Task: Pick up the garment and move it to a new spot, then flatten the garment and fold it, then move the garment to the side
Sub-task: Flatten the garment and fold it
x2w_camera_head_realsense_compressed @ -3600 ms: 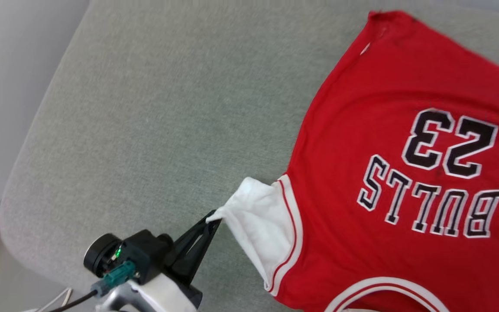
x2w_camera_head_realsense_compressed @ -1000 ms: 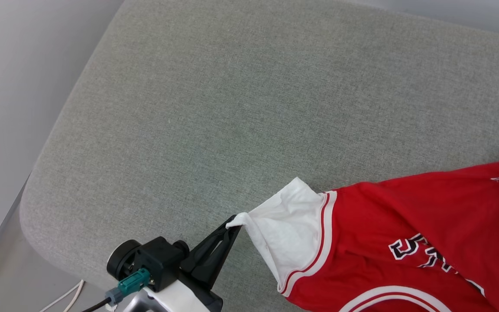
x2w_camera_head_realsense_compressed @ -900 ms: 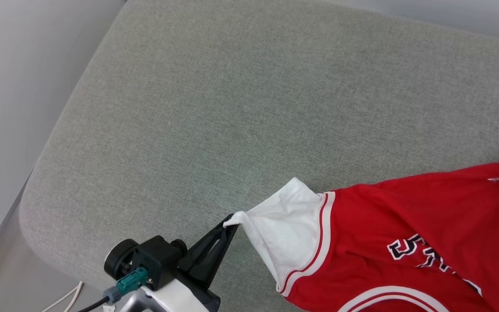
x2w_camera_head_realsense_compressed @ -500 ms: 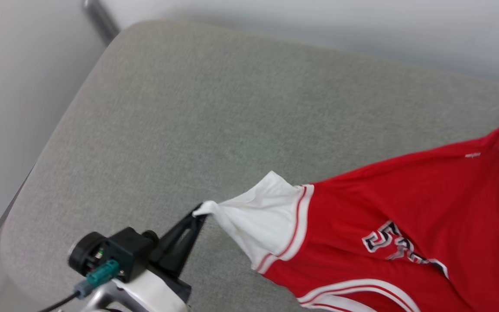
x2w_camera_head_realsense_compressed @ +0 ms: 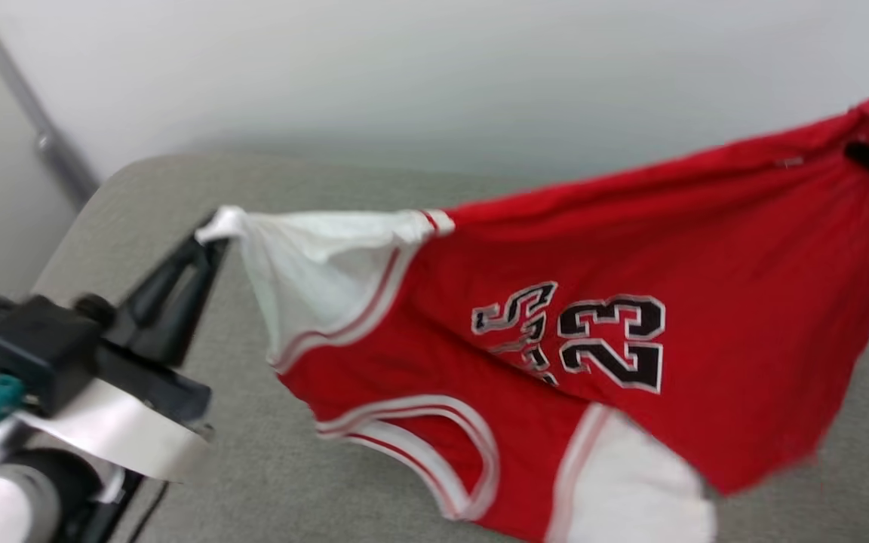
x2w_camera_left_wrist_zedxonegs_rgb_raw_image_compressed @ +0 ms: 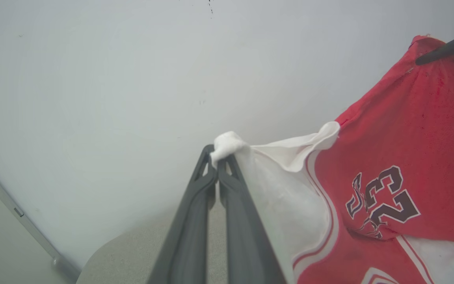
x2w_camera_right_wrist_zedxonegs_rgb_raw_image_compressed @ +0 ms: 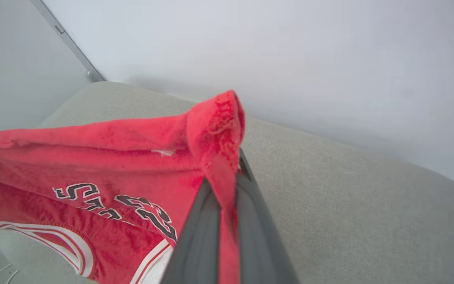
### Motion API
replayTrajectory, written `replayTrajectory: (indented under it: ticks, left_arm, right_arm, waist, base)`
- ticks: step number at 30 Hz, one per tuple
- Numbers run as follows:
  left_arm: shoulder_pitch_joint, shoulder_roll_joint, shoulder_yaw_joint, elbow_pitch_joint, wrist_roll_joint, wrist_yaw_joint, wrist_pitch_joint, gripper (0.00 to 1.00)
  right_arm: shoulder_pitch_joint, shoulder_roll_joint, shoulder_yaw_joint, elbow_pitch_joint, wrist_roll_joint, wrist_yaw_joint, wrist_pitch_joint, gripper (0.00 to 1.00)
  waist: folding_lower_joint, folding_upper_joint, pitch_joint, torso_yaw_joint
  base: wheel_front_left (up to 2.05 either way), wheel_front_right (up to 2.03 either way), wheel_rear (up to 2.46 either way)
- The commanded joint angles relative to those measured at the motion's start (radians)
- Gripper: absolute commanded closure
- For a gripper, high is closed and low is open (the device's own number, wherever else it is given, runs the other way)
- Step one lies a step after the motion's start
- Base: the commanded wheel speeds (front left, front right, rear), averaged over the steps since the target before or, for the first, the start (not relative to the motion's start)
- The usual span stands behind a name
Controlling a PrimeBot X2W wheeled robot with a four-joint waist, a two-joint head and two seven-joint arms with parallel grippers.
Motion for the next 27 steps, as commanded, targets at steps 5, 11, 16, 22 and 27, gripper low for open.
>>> replayTrajectory:
  ticks: [5, 11, 16, 22, 27]
  left_arm:
    - [-0.089, 0.053, 0.105, -0.066, -0.024, 0.013, 0.008, 1.00]
    - [-0.212, 0.096, 0.213, -0.101, -0.042, 0.014, 0.001, 1.00]
    - [-0.334, 0.125, 0.280, -0.105, -0.068, -0.003, 0.012, 1.00]
    - [-0.489, 0.147, 0.310, -0.063, -0.083, -0.026, 0.030, 1.00]
    - [-0.634, 0.141, 0.287, -0.001, -0.083, -0.063, 0.030, 1.00]
  right_arm:
    - [-0.020, 0.002, -0.013, -0.162, 0.047, 0.000, -0.006, 1.00]
    - [-0.052, 0.018, -0.026, -0.264, 0.062, 0.000, -0.046, 1.00]
    - [-0.072, 0.027, -0.023, -0.317, 0.061, 0.000, -0.090, 1.00]
    - [-0.132, 0.030, -0.033, -0.346, 0.051, 0.000, -0.172, 1.00]
    - [-0.217, 0.018, -0.032, -0.333, 0.012, 0.000, -0.238, 1.00]
  waist:
    - [0.0000, 0.0000, -0.048, -0.102]
    - [0.0000, 0.0000, -0.041, -0.166]
    - [0.0000, 0.0000, -0.009, -0.206]
    - [0.0000, 0.0000, 0.067, -0.237]
    - [0.0000, 0.0000, 0.162, -0.249]
  base:
    - [0.00, 0.00, 0.00]
    - [0.00, 0.00, 0.00]
    - [0.00, 0.00, 0.00]
    - [0.00, 0.00, 0.00]
    - [0.00, 0.00, 0.00]
